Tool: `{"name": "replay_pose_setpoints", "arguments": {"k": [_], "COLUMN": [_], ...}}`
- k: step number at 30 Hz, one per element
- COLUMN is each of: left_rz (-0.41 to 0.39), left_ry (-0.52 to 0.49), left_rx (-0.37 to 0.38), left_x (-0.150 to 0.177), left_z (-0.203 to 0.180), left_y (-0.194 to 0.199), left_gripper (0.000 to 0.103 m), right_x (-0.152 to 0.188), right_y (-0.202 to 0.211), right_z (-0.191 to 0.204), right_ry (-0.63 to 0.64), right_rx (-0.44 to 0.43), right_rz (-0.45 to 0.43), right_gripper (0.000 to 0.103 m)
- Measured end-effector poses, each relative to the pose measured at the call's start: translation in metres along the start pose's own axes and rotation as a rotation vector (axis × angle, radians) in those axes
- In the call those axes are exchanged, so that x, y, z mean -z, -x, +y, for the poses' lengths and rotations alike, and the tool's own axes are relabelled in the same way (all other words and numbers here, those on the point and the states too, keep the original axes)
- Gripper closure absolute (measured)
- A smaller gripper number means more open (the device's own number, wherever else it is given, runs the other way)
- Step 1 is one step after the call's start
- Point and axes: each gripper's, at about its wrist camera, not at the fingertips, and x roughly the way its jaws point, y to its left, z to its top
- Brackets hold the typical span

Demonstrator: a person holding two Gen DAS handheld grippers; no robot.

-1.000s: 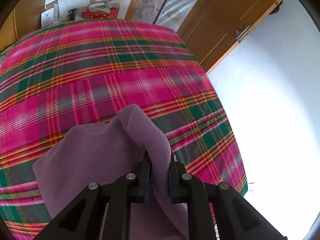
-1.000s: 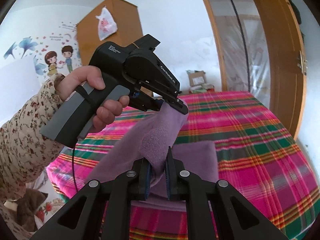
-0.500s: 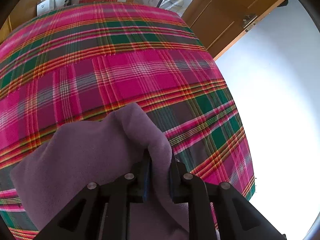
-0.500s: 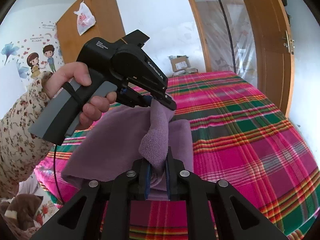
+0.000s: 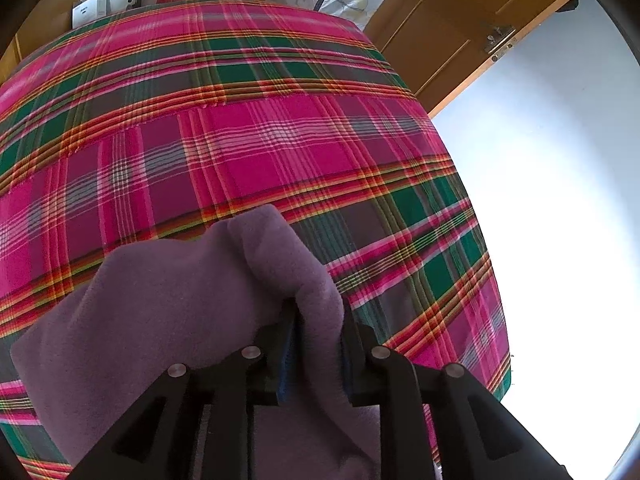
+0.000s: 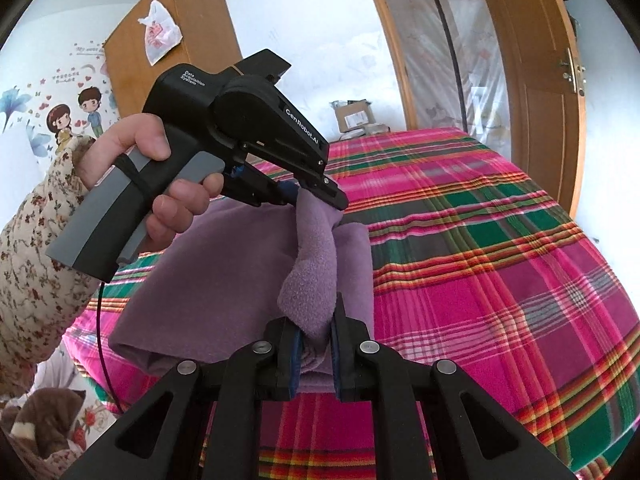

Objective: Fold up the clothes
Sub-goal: 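Lift the gripped purple pants end with the right gripper and fold it over, then lay the folded end onto the pants stack and open the right gripper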

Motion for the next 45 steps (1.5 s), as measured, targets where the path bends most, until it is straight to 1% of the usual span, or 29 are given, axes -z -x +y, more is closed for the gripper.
{"name": "replay_pose_setpoints", "arguments": {"k": [5,12,14,22,27,30,32,34,40,43,45], "left_rz": [-0.01,-0.061,-0.089,-0.148,-0.173,-0.178,-0.18,-0.199,-0.244,-0.262,-0.265], "left_ry": [-0.005,-0.005,-0.007,0.011,0.051,0.066,0.076,0.093,0.134,0.145,0.144], "left_rx": [0.026,0.112,0.109,0.108,0.128,0.126,0.13,0.128,0.146,0.147,0.144], "left_x": [0.001,0.003,0.005,0.022,0.037,0.047,0.055,0.063,0.088,0.098,0.101], "left_z": [0.0,0.006,0.008,0.031,0.056,0.068,0.076,0.084,0.104,0.108,0.108], "left_y": [0.003,0.022,0.031,0.057,0.069,0.072,0.075,0.079,0.094,0.098,0.098], "left_gripper": [0.077,0.077,0.077,0.077,0.077,0.077,0.077,0.077,0.076,0.076,0.076], "right_x": [0.002,0.004,0.005,0.007,0.009,0.01,0.01,0.011,0.011,-0.001,-0.011], "right_y": [-0.002,-0.003,-0.003,-0.002,0.003,0.007,0.01,0.013,0.025,0.03,0.031], "right_z": [-0.004,-0.009,-0.01,-0.015,-0.026,-0.033,-0.035,-0.037,-0.049,-0.046,-0.045], "right_ry": [-0.018,-0.04,-0.049,-0.08,-0.136,-0.16,-0.165,-0.168,-0.185,-0.155,-0.134], "right_rx": [-0.002,-0.016,-0.019,-0.045,-0.068,-0.071,-0.065,-0.058,-0.004,0.035,0.027], "right_rz": [0.013,0.032,0.039,0.05,0.054,0.051,0.051,0.049,0.042,0.005,-0.011], "right_gripper": [0.09,0.089,0.089,0.086,0.083,0.081,0.08,0.08,0.08,0.08,0.08]}}
